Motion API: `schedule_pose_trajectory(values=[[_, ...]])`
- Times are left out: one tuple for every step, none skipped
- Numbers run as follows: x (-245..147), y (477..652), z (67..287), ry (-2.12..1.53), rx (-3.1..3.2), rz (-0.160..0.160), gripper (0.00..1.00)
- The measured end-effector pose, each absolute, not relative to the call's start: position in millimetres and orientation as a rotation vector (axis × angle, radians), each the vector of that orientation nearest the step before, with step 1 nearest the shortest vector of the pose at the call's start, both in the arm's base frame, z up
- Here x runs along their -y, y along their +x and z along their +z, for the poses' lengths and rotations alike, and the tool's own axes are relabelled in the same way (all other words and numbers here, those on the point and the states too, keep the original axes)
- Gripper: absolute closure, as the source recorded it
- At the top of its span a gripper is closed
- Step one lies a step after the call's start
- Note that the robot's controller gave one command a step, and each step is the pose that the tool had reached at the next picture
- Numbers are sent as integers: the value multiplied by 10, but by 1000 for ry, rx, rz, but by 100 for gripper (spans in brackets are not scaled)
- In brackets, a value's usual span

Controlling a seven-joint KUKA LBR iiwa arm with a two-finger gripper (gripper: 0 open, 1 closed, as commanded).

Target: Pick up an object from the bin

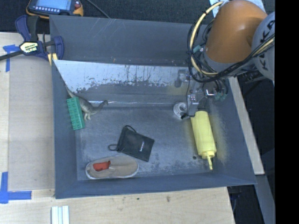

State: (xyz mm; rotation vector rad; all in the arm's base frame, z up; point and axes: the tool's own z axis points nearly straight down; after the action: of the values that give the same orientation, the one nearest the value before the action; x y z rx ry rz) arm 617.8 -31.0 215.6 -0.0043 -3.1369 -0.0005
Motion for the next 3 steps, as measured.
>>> schedule_pose_trajectory(values=[[309, 6193, 2209, -3, 3146, 0, 0], [734, 6253, 1384, 70, 3149, 2, 0], [891, 6262, 681, -8, 3139, -2, 0]])
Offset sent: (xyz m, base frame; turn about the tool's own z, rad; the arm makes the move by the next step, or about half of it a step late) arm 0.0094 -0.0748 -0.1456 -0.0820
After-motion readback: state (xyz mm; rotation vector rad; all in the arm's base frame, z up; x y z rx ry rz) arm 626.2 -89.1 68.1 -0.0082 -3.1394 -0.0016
